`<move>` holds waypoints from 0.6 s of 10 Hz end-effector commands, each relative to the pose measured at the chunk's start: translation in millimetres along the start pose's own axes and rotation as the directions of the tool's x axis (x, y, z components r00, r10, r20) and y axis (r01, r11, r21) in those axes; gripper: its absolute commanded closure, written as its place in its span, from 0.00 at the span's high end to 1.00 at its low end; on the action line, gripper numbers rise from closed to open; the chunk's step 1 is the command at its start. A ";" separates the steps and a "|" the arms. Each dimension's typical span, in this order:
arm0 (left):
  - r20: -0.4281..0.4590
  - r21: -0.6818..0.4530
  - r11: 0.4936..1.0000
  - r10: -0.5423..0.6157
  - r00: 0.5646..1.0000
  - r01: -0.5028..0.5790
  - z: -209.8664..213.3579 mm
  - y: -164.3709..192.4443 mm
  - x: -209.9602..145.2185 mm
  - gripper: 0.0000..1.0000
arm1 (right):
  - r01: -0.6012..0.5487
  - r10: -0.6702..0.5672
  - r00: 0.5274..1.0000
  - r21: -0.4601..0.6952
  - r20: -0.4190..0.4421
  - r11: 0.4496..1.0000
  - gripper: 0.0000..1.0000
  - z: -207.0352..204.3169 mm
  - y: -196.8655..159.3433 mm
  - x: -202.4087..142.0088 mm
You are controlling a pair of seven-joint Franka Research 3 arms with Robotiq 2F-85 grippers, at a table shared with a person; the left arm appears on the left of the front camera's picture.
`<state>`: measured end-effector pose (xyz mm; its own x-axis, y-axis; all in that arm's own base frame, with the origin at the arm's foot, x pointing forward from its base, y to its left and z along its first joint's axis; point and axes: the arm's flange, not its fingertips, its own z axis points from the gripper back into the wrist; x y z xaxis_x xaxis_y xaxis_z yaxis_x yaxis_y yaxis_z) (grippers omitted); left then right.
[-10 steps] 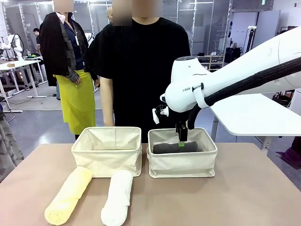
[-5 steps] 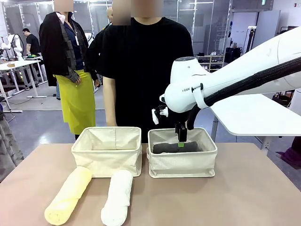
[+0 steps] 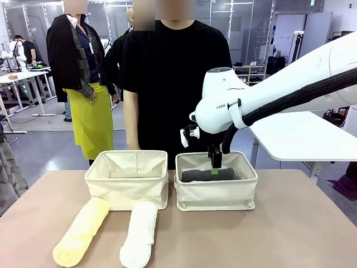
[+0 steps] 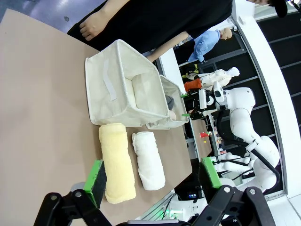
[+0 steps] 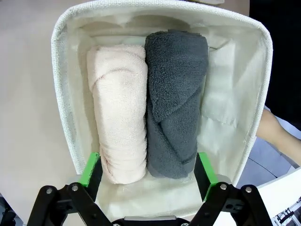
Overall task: Divide the towels into two baskets.
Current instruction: Pick up one hotel-folded towel from the bottom of the table and place it in the Fabric basket indicated by the person.
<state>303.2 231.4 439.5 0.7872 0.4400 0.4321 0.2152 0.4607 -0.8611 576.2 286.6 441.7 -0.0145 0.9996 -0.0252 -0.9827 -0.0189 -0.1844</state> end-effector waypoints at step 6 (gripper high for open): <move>0.013 -0.023 1.000 -0.004 1.000 0.004 2.8 -0.6 2.2 1.00 | 0.235 -0.237 0.971 0.052 0.018 0.970 0.98 66.6 73.1 -65.0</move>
<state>303.0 231.7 439.5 0.7868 0.4406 0.4322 0.2150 0.4607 -0.8611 533.9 244.7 486.7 0.1312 0.9913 -0.0102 -0.9775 0.1276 -0.1677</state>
